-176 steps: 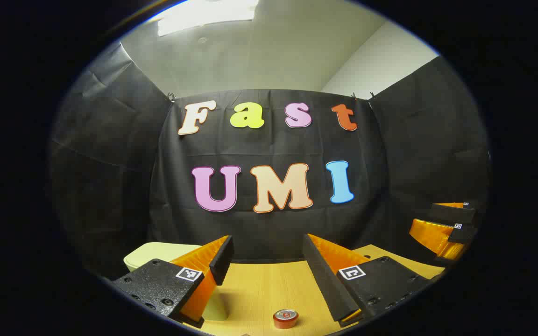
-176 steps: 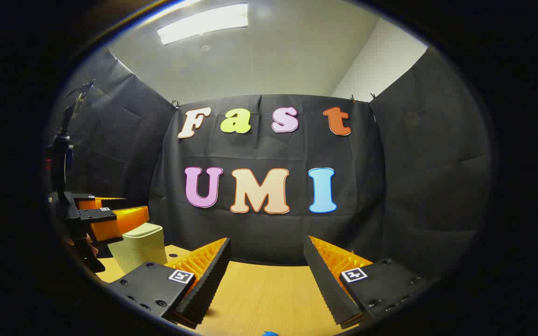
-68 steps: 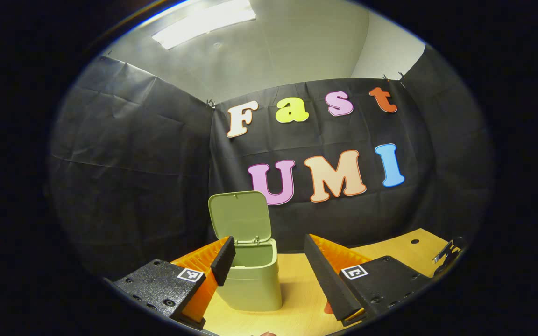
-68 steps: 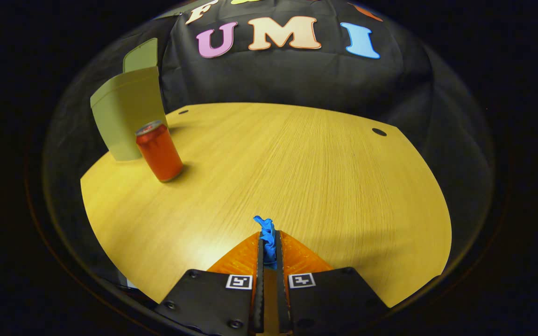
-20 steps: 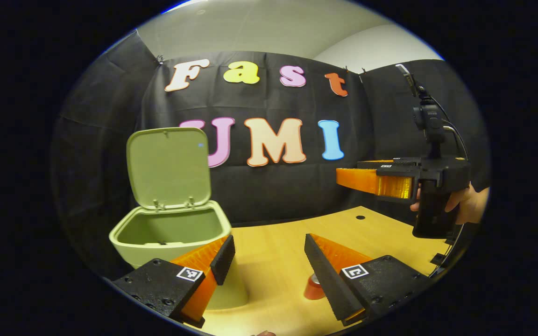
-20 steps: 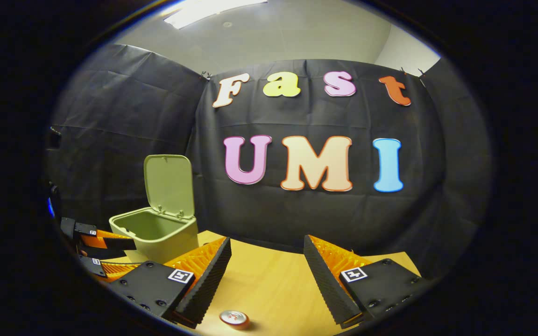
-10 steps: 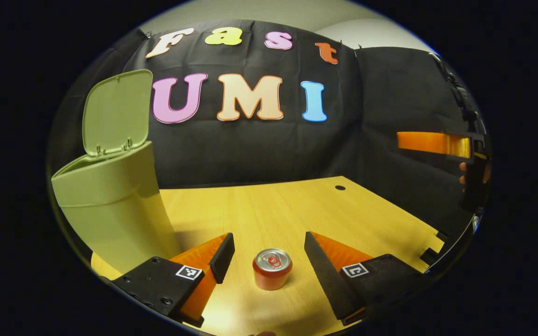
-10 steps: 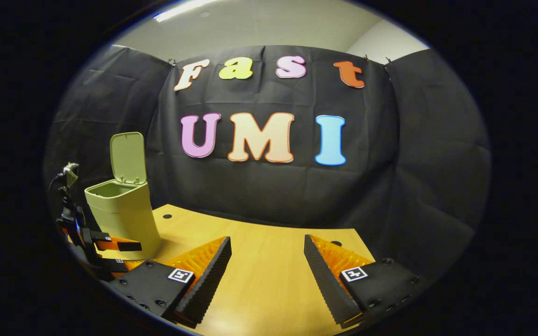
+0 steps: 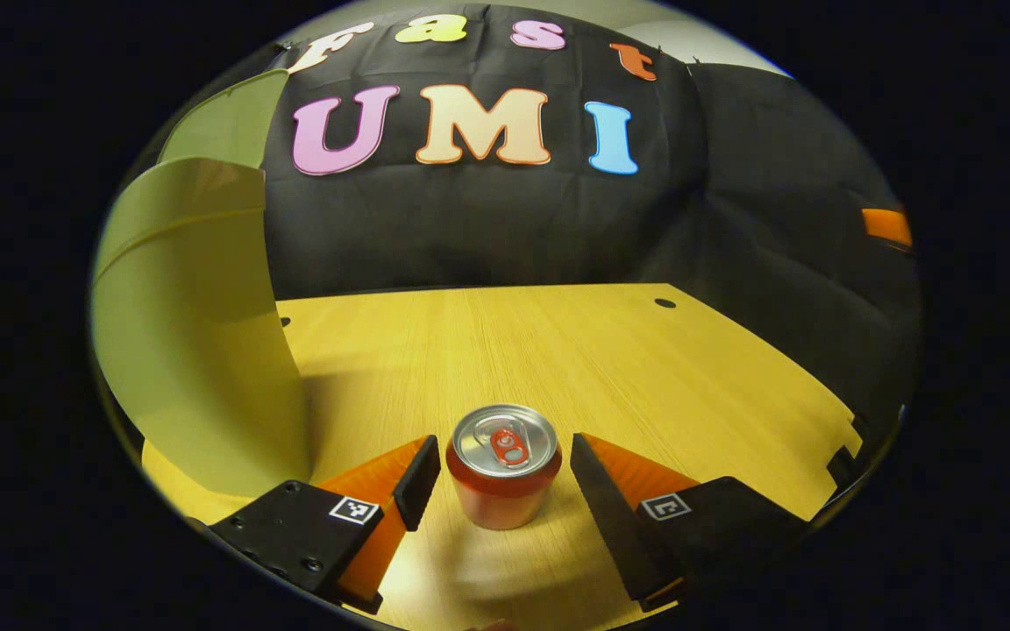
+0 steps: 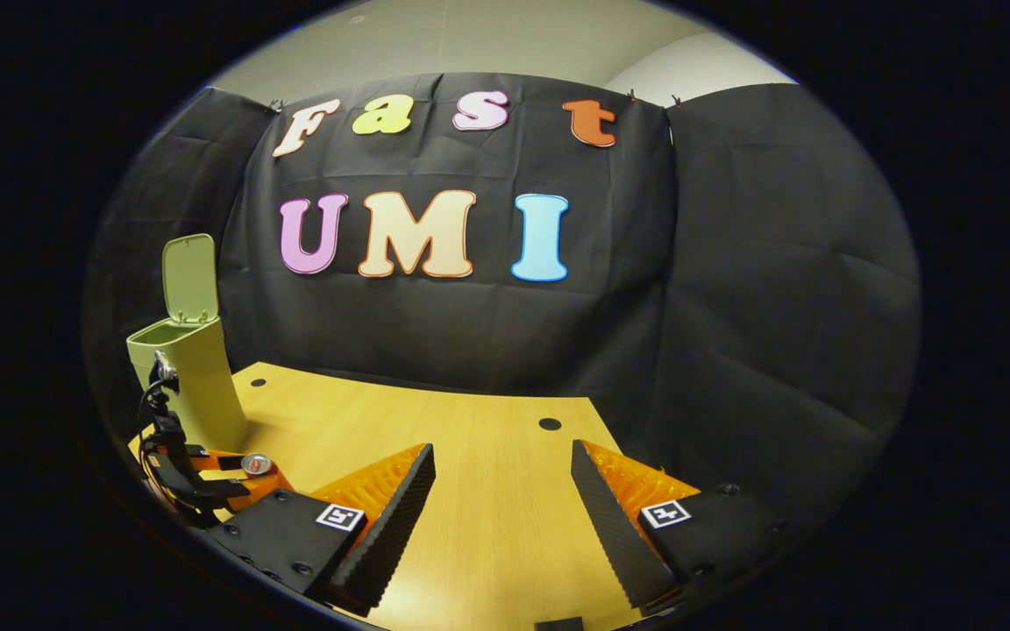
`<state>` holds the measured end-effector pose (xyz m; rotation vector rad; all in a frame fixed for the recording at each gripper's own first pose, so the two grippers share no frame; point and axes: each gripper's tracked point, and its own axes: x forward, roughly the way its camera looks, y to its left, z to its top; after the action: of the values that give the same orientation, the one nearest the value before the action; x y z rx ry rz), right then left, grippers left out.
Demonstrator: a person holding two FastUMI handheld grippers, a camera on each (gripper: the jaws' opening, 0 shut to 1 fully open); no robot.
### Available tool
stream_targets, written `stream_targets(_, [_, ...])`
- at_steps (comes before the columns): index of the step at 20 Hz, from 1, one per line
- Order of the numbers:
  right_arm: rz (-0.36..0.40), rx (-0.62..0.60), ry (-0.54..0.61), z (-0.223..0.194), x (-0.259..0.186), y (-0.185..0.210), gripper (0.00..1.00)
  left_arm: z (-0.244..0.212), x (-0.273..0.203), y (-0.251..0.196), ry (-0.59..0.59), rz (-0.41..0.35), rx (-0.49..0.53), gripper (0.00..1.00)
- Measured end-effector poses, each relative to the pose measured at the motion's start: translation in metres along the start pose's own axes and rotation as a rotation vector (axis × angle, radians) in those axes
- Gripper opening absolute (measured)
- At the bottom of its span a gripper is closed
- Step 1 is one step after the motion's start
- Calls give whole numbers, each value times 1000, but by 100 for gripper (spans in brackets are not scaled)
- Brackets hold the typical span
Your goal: Press the lid of the desktop garbage bin to open it, pick up the crumpled paper on the desktop and throw it into the bin, then pick up the pop can on the desktop and drop it into the bin, and finally close the garbage bin lid.
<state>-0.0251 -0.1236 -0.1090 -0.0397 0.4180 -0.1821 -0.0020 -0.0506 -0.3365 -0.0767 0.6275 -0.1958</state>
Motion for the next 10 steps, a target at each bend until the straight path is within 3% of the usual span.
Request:
stream_targets(2, [7, -12, 14, -6, -4, 3, 98, -3, 6, -1, 8, -4, 10, 93])
stream_targets(4, [7, -24, 9, -7, -6, 7, 99, 3, 3, -2, 11, -15, 19, 79])
stream_targets(10, [84, 22, -5, -9, 5, 51, 99, 118, -31, 1, -201, -50, 33, 77])
